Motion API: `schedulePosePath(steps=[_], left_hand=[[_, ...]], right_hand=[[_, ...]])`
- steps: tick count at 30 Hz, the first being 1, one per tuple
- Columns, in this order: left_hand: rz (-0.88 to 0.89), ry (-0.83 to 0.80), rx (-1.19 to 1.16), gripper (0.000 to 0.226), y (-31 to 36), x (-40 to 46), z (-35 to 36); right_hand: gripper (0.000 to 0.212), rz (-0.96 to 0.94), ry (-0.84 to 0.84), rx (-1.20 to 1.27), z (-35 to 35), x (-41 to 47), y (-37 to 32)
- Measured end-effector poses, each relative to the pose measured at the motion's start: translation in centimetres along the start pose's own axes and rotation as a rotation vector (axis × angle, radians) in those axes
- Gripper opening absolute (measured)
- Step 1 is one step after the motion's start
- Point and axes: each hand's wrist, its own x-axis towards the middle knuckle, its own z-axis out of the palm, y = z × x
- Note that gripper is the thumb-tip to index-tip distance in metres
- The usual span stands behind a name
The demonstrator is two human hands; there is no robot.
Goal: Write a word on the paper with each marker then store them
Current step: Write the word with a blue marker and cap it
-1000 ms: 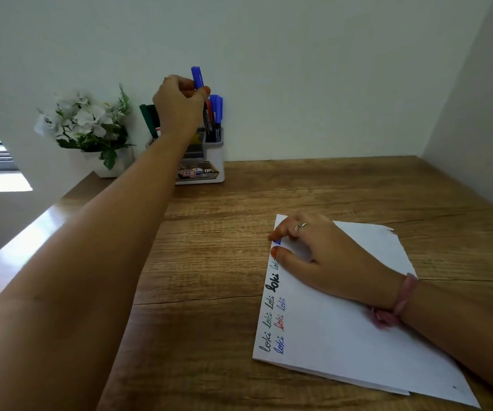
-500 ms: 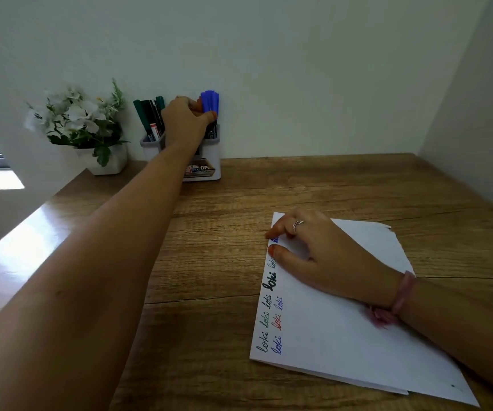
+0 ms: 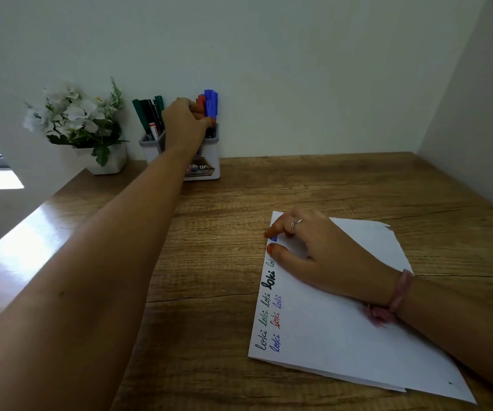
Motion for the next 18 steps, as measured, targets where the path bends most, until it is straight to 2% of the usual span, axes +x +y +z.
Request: schedulePosePath(steps=[6,9,13,18], left_hand=[[0.074,0.096,-0.035,0.022,0.1,-0.9,-0.3],[0.143,0.081,-0.035,0.021,0.5,-2.1,-0.8],[0.307,-0.128,-0.023,0.016,1.5,-5.6,-2.1],[0.477,-0.558,0.126,0.023,3.6,-11.5,-4.7]], right_hand=[[0.025,0.005,0.0,-0.015,0.0,0.0,-0.2],[0.025,0.008,-0.003,-0.018,-0.2,-0.1,-0.4],[0.022,0.018,-0.008,0.0,-0.3,0.1,-0.5],[0.023,0.016,-0.037,-0.009,-0.7,0.0,-0.7]])
